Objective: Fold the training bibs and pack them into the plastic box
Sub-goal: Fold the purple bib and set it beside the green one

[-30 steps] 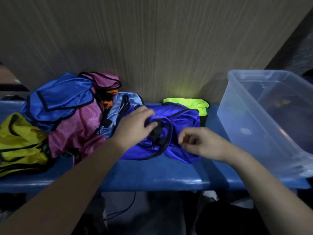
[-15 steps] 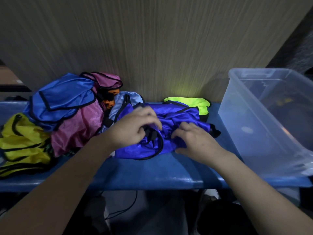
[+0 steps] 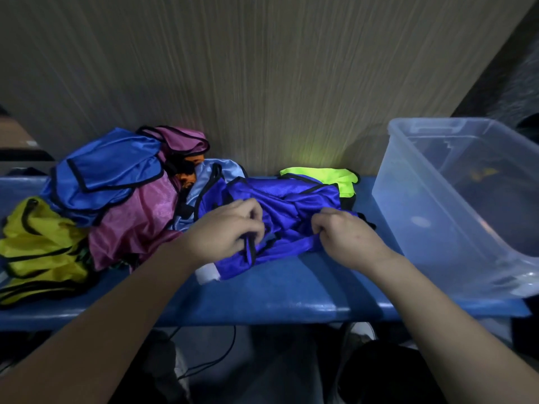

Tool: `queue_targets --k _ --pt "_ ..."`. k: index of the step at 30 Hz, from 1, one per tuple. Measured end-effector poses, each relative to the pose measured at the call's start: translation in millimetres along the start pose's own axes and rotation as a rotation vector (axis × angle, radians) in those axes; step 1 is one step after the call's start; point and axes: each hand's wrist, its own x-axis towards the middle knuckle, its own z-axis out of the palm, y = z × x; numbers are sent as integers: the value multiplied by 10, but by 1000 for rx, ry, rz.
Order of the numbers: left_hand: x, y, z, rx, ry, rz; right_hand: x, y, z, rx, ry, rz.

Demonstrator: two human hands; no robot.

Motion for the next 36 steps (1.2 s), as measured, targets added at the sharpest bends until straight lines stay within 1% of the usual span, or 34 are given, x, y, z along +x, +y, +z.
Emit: queue_targets --k 2,4,6,7,9,10,11,13,15,17,19,22,25,27,28,30,32,36 --pt "23 -47 -53 -178 124 -51 7 60 -51 29 48 50" --pt "67 -42 -135 -326 303 -97 16 127 -92 67 83 69" --pt "110 2 -212 -449 477 -159 23 188 -119 70 85 72" --pt "120 31 -252 -541 534 -218 26 212 -128 71 79 65" --pt "127 59 -302 -735 604 -332 22 247 -129 71 70 37" --pt "129 52 -304 -780 612 -369 13 254 -126 60 65 26" --pt "131 30 -303 -768 612 -382 6 263 -116 49 65 12" --pt "139 14 -298 -722 585 -375 2 278 -87 29 97 -17" --pt "151 25 -285 -729 553 -359 4 272 -81 30 160 -25" --pt "153 34 -262 -715 508 -347 14 241 -109 78 236 11" --pt "155 24 -236 -711 464 -340 28 185 -146 200 300 101" --pt "152 27 -215 -819 368 -310 55 117 -164 491 333 283" --pt "122 65 -167 -729 221 -285 46 48 -173 775 291 393" --pt "104 79 -143 -644 163 -272 25 5 -210 903 261 437" --pt "103 88 -146 -602 144 -279 22 -3 -219 938 251 448" --pt "108 108 -160 -559 108 -299 22 -5 -232 928 234 459" --pt "112 122 -172 -530 68 -278 26 -13 -236 973 209 474" --pt "110 128 -135 -439 -24 -154 10 -110 -260 1417 25 452"
